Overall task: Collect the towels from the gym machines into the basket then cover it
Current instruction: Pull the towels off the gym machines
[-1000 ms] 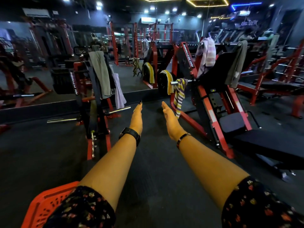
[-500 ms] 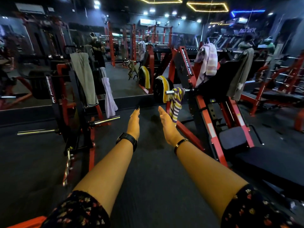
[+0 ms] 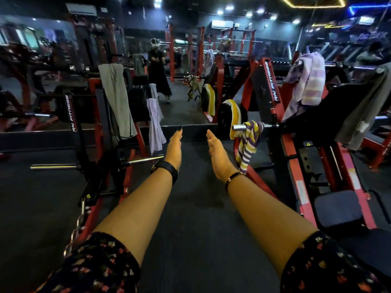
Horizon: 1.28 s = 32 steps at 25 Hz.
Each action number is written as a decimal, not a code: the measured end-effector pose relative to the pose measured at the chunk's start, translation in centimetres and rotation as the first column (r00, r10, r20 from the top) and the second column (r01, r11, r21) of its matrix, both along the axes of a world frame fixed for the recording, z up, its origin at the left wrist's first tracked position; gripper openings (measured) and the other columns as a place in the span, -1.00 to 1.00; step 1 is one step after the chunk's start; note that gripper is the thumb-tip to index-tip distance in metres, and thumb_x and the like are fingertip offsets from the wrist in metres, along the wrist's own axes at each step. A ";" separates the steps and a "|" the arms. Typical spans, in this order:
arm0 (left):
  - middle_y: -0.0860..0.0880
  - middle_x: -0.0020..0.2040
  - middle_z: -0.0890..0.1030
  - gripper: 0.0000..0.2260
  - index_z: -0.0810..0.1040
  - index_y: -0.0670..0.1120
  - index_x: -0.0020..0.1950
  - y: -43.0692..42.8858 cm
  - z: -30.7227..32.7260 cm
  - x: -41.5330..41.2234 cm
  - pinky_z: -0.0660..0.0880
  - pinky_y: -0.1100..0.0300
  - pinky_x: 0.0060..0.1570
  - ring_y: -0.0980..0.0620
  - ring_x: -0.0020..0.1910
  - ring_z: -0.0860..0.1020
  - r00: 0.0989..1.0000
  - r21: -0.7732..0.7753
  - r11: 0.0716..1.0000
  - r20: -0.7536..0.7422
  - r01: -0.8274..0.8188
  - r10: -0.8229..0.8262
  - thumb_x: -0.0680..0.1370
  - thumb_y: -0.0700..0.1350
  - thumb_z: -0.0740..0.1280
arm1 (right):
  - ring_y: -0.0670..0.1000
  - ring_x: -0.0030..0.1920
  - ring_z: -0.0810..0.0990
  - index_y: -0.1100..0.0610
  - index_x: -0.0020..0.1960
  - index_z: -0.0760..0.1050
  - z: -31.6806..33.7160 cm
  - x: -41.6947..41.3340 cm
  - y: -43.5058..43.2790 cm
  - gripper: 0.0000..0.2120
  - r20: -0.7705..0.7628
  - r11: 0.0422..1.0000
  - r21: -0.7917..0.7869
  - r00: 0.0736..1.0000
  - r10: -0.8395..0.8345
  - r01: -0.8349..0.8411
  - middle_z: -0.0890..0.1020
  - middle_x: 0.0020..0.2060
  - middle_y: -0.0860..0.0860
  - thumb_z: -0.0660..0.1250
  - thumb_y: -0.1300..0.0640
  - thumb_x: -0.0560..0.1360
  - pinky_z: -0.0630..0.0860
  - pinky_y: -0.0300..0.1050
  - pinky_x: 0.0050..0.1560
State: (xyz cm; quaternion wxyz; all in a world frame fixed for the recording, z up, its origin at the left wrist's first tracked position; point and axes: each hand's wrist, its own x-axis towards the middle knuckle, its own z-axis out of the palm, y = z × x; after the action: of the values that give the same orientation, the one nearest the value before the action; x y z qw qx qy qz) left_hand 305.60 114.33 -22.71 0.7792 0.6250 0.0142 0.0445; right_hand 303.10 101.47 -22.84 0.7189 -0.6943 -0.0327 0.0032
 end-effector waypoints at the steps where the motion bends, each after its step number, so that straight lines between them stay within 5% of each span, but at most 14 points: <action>1: -0.01 0.53 0.20 -0.49 0.17 0.03 0.51 -0.4 -0.3 2.1 0.05 0.06 0.46 0.02 0.52 0.15 1.000 0.002 1.000 0.002 -0.018 0.018 0.60 0.18 0.04 | 0.02 0.54 0.04 -0.02 0.55 0.06 -0.3 2.1 -0.6 -0.45 0.000 1.000 -0.001 1.000 0.012 -0.012 0.14 0.55 -0.04 -0.03 -0.18 0.61 -0.04 0.09 0.53; 5: 0.00 0.53 0.21 -0.41 0.19 0.02 0.51 -2.7 -0.8 10.0 0.09 0.17 0.37 0.03 0.51 0.16 0.997 0.031 0.997 -0.017 -0.069 0.070 0.54 0.24 0.10 | 0.02 0.55 0.04 -0.01 0.55 0.06 0.1 10.4 -3.2 -0.45 -0.038 0.995 -0.028 0.995 0.092 -0.093 0.14 0.54 -0.05 -0.03 -0.18 0.62 -0.05 0.08 0.53; 15: -0.02 0.48 0.29 -0.50 0.29 -0.02 0.46 -6.4 0.5 28.6 0.11 0.00 0.50 0.01 0.48 0.23 0.975 -0.022 0.974 0.000 -0.224 0.224 0.56 0.16 0.15 | 0.02 0.54 0.08 -0.07 0.55 0.03 0.9 31.0 -6.5 -0.50 -0.006 0.955 -0.119 0.963 0.271 -0.270 0.17 0.53 -0.01 -0.08 -0.14 0.64 0.00 0.00 0.48; 19: 0.03 0.29 0.46 -0.57 0.41 -0.04 0.33 -4.2 0.2 35.1 0.19 0.15 0.43 0.07 0.33 0.38 0.954 -0.013 0.954 -0.012 -0.301 0.301 0.55 0.15 0.17 | 0.01 0.53 0.11 -0.04 0.55 0.05 0.7 38.7 -4.1 -0.51 -0.012 0.938 -0.107 0.944 0.330 -0.330 0.19 0.53 -0.01 -0.08 -0.13 0.65 0.02 -0.03 0.47; 22: 0.18 0.01 0.45 -0.75 0.39 0.00 0.25 -1.4 0.9 40.8 0.29 0.33 0.10 0.30 -0.01 0.42 0.932 -0.030 0.933 0.035 -0.359 0.360 0.65 -0.02 0.03 | 0.01 0.53 0.09 0.01 0.56 0.04 1.0 45.8 -0.3 -0.53 0.035 0.917 -0.073 0.918 0.395 -0.392 0.13 0.54 0.00 -0.07 -0.02 0.67 0.06 -0.14 0.41; 27: -0.02 0.49 0.25 -0.54 0.19 -0.09 0.50 7.4 1.8 51.3 0.14 0.21 0.34 0.05 0.49 0.19 0.859 0.023 0.859 0.008 -0.511 0.511 0.64 0.05 0.04 | -0.02 0.52 0.12 0.00 0.55 0.06 2.7 56.5 7.9 -0.51 0.027 0.854 -0.010 0.854 0.520 -0.520 0.17 0.53 0.01 -0.05 -0.09 0.66 0.07 -0.16 0.40; 32: 0.01 0.49 0.23 -0.55 0.15 -0.08 0.52 12.3 1.4 58.0 0.15 0.15 0.35 0.05 0.47 0.19 0.828 -0.049 0.826 -0.020 -0.561 0.561 0.65 0.05 0.02 | -0.03 0.51 0.13 0.01 0.54 0.08 2.3 64.5 14.5 -0.51 0.003 0.787 -0.002 0.787 0.617 -0.617 0.21 0.51 -0.01 -0.04 -0.10 0.65 0.08 -0.16 0.37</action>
State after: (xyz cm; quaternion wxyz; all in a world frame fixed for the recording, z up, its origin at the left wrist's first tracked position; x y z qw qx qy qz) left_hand 363.55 126.64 -21.33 0.7482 0.5725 0.2001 0.2693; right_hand 367.59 115.94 -20.56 0.6781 -0.6459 -0.2587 0.2368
